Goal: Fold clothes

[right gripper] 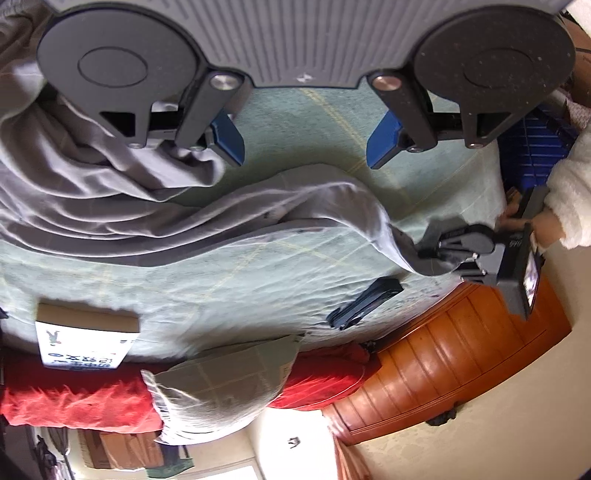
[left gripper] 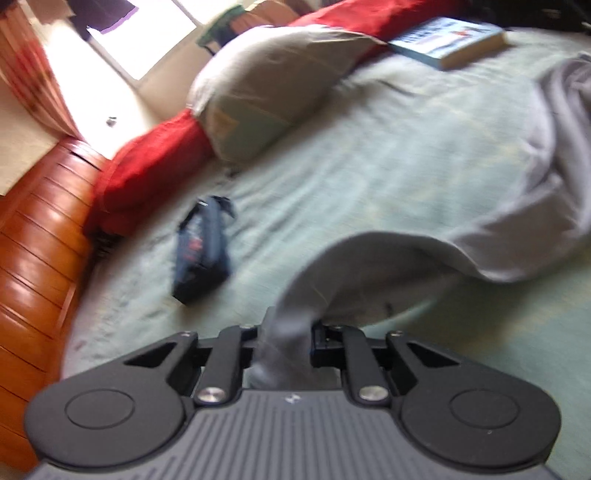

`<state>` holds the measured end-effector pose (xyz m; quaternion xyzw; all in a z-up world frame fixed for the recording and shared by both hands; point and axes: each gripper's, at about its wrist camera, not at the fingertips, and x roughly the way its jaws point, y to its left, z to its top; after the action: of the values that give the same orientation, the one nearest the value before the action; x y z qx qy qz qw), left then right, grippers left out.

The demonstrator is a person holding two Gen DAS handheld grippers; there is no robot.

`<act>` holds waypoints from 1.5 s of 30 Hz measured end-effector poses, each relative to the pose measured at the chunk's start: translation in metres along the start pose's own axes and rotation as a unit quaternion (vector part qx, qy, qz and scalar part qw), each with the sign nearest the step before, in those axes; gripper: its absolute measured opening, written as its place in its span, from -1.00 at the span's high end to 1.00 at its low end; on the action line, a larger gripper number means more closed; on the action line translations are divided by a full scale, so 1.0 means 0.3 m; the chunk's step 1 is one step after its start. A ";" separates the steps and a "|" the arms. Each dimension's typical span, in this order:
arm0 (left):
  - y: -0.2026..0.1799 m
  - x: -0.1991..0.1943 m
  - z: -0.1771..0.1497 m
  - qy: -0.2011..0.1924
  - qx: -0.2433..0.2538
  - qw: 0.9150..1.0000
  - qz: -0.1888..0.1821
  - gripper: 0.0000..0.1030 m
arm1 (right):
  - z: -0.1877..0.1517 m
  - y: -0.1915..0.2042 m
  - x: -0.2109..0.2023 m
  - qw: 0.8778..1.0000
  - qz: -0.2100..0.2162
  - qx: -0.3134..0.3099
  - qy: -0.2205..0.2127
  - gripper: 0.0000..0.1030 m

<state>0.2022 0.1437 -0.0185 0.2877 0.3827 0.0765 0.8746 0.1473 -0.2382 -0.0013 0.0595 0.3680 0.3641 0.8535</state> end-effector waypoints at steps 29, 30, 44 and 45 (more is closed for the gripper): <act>-0.093 0.165 0.088 0.005 -0.031 0.996 -0.085 -0.07 | 0.003 -0.325 -0.323 0.961 -0.270 0.010 -0.056 -0.51; -0.099 0.146 0.076 0.004 -0.033 0.995 -0.094 -0.13 | 0.003 -0.350 -0.304 0.958 -0.282 0.002 -0.043 -0.51; -0.260 -0.078 0.012 -0.042 -0.013 0.981 -0.191 -0.39 | 0.004 -0.648 -0.303 0.951 -0.291 0.091 -0.040 -0.19; -0.271 -0.083 0.015 -0.043 -0.010 0.980 -0.196 -0.39 | 0.001 -0.694 -0.309 0.948 -0.292 0.120 -0.045 -0.19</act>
<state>0.1811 0.0659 -0.0462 0.2010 0.3925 -0.1049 0.8914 0.2246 -0.4514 -0.0239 0.0681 0.3713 0.0486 0.9247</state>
